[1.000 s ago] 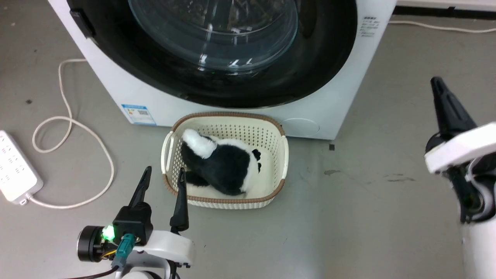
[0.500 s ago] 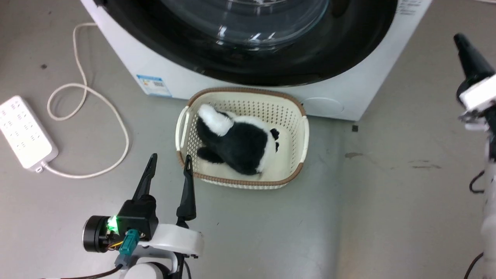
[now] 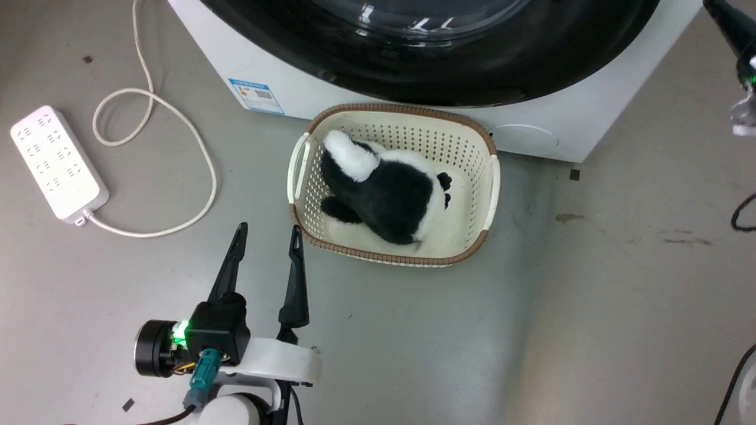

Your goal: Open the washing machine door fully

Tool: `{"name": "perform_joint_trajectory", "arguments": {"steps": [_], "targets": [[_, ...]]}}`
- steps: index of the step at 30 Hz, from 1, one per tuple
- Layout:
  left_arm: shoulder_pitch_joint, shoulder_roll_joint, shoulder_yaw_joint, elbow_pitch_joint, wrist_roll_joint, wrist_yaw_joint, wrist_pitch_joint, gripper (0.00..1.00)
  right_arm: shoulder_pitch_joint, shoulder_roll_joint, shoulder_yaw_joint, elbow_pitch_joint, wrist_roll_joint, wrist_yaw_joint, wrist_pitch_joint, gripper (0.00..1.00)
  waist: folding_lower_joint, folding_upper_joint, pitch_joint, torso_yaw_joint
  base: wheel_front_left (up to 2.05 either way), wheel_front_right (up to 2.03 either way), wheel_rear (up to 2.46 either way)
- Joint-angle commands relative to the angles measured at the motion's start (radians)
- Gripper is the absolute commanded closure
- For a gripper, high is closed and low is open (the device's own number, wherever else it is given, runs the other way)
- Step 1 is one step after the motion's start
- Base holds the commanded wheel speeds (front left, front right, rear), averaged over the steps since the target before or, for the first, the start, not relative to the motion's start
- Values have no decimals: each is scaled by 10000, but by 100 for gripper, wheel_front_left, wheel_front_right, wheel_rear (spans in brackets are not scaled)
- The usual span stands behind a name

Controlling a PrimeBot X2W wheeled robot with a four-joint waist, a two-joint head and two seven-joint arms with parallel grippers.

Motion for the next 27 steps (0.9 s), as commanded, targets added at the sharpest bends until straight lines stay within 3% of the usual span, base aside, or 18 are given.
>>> {"name": "perform_joint_trajectory", "arguments": {"steps": [1,19,27], "targets": [[-224,11,-102,-33,-54,77,-103,0,-524,-106,-141,370,196,-4,225,100,-1,-1,82,62,0,0,0],[-735,13,-374,47,-353,386,-479,0,-3492,-617,-990,2951,423,-6,1667,100,-1,-1,960,697,0,0,0],[-800,14,-661,96,-500,581,-646,0,-3928,-756,-1297,3984,656,-7,2749,100,-1,-1,972,887,0,0,0]]}}
